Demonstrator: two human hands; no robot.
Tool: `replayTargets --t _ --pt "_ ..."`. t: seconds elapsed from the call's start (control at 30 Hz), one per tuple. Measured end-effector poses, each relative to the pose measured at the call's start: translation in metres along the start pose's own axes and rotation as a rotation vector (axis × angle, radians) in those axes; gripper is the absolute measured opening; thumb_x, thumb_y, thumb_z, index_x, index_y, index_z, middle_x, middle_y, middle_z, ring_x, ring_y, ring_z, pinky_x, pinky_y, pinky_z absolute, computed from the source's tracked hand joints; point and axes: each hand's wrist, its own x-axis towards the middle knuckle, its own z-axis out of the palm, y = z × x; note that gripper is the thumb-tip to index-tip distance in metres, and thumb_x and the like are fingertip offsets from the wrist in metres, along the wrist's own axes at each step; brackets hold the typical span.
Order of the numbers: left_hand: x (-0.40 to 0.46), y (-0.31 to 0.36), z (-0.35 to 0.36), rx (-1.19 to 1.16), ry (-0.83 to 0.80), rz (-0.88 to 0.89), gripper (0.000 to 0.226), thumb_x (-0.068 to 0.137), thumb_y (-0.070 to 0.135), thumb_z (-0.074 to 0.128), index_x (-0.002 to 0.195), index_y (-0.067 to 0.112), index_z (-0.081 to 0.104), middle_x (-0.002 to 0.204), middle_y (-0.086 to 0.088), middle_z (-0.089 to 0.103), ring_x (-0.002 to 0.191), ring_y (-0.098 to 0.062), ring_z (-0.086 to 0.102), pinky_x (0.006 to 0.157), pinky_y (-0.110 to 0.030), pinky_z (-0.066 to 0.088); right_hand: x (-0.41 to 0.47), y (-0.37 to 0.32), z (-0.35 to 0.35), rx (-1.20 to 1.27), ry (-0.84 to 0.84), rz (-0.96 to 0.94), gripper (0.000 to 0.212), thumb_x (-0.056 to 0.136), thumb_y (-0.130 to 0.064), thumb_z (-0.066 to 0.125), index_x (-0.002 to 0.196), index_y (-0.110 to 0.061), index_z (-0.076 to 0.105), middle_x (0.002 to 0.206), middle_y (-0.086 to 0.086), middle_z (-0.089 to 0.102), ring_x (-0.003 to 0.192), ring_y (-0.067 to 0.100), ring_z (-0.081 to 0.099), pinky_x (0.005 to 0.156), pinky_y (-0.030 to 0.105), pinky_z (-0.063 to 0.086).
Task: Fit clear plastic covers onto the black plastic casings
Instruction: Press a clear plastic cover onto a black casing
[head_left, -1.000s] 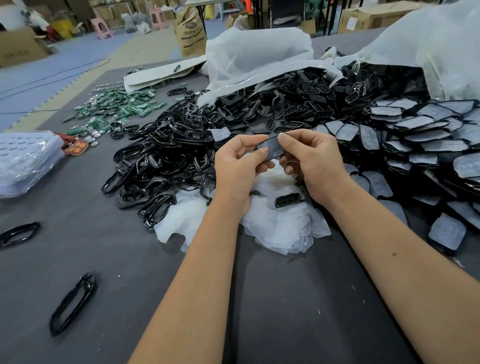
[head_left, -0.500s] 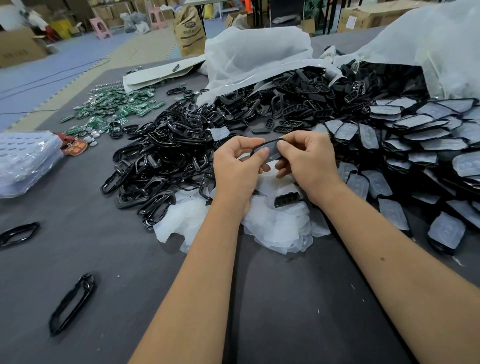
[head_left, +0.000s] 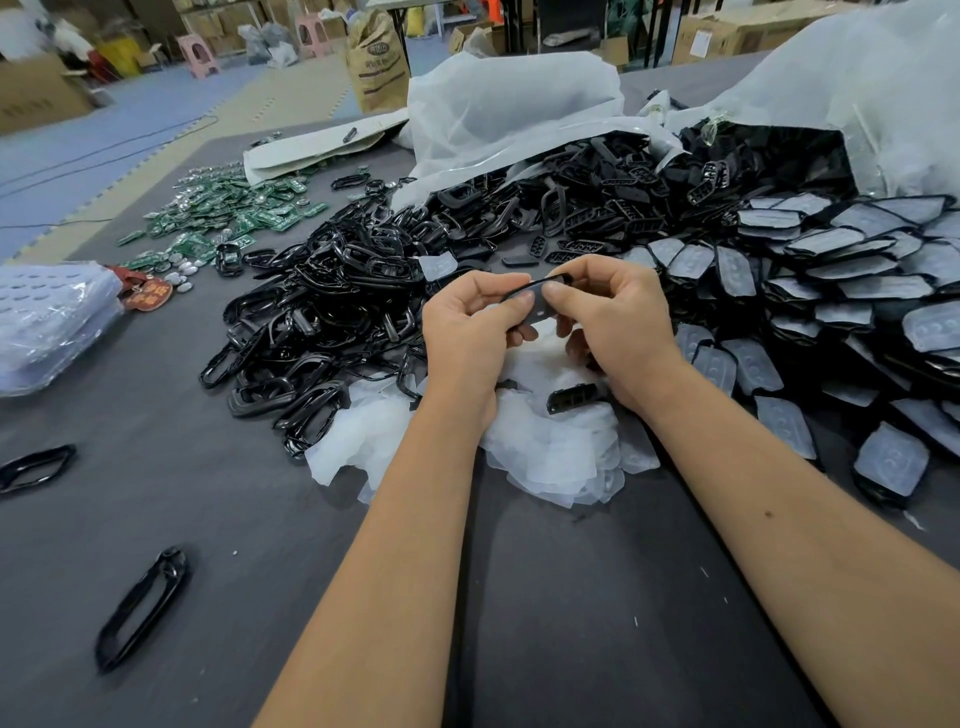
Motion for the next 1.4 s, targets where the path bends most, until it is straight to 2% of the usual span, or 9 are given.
replayTargets --t 0.17,0.5,0.63,0.8,0.9,0.97,1.07,1.27,1.4 --pt "0.0 0.001 0.0 0.007 0.002 -0.007 0.018 0.088 -0.008 0.071 0.089 0.009 0.076 0.074 -0.008 0.072 0.054 -0.014 0.06 0.053 -0.018 0.048 0.001 0.0 0.001 0.072 0.017 0.029 0.024 0.093 -0.008 0.067 0.075 -0.02 0.077 0.066 0.011 0.063 0.052 0.016 0.054 0.041 0.026 0.043" --pt "0.003 0.001 -0.006 0.001 0.014 -0.024 0.014 0.091 -0.008 0.07 0.099 0.002 0.074 0.064 -0.002 0.065 0.049 -0.011 0.058 0.055 -0.018 0.05 -0.003 0.001 0.002 -0.254 0.054 -0.226 0.012 0.096 -0.009 0.069 0.102 -0.015 0.061 0.064 0.004 0.067 0.05 0.022 0.063 0.051 0.034 0.053" --pt "0.005 0.004 -0.009 -0.089 0.045 -0.09 0.015 0.09 -0.009 0.068 0.101 -0.001 0.073 0.066 -0.004 0.066 0.052 -0.011 0.057 0.053 -0.015 0.047 -0.007 -0.005 0.004 -0.388 -0.008 -0.41 0.006 0.096 -0.009 0.069 0.1 -0.01 0.075 0.082 0.004 0.07 0.069 0.02 0.067 0.068 0.039 0.057" --pt "0.011 0.011 -0.022 -0.284 0.066 -0.207 0.01 0.093 -0.005 0.062 0.095 0.0 0.071 0.067 -0.002 0.064 0.05 -0.007 0.055 0.048 -0.012 0.044 -0.008 -0.007 0.003 -0.46 -0.146 -0.462 0.025 0.089 -0.013 0.082 0.114 -0.012 0.079 0.116 0.01 0.06 0.091 0.014 0.061 0.073 0.009 0.047" --pt "0.009 0.014 -0.021 -0.353 0.016 -0.231 0.018 0.1 0.012 0.063 0.092 -0.002 0.07 0.072 -0.008 0.066 0.054 -0.009 0.06 0.05 -0.012 0.049 -0.007 -0.007 0.003 -0.475 -0.061 -0.51 0.016 0.091 -0.011 0.08 0.106 -0.01 0.082 0.113 0.013 0.06 0.097 0.021 0.062 0.084 0.025 0.054" --pt "0.008 0.013 -0.018 -0.4 -0.007 -0.234 0.034 0.102 0.028 0.062 0.096 -0.004 0.07 0.082 -0.014 0.069 0.06 -0.012 0.065 0.056 -0.016 0.054 -0.007 -0.008 0.004 -0.384 -0.014 -0.432 0.011 0.092 -0.011 0.078 0.101 -0.007 0.082 0.11 0.011 0.061 0.097 0.016 0.062 0.08 0.024 0.054" --pt "0.007 0.01 -0.014 -0.289 -0.042 -0.147 0.016 0.101 0.014 0.063 0.099 0.0 0.071 0.086 -0.012 0.073 0.068 -0.013 0.066 0.063 -0.018 0.056 -0.005 -0.009 0.004 -0.123 0.016 -0.19 0.005 0.093 -0.01 0.076 0.094 -0.006 0.079 0.107 0.009 0.064 0.086 0.01 0.06 0.071 0.023 0.051" --pt "0.005 0.009 -0.013 -0.173 -0.062 -0.092 0.008 0.1 0.009 0.065 0.098 0.004 0.071 0.084 -0.007 0.074 0.07 -0.011 0.064 0.067 -0.023 0.057 -0.001 -0.009 -0.002 0.272 -0.195 0.131 0.024 0.099 -0.01 0.067 0.082 -0.018 0.083 0.078 -0.001 0.073 0.074 0.01 0.061 0.067 0.025 0.051" --pt "0.005 0.008 -0.01 -0.165 -0.032 -0.108 0.009 0.1 0.008 0.065 0.099 0.002 0.071 0.081 -0.009 0.07 0.068 -0.014 0.058 0.065 -0.022 0.056 -0.001 -0.006 -0.002 0.343 -0.207 0.133 0.02 0.098 -0.002 0.065 0.104 -0.014 0.08 0.089 0.003 0.077 0.08 0.013 0.07 0.073 0.025 0.056"
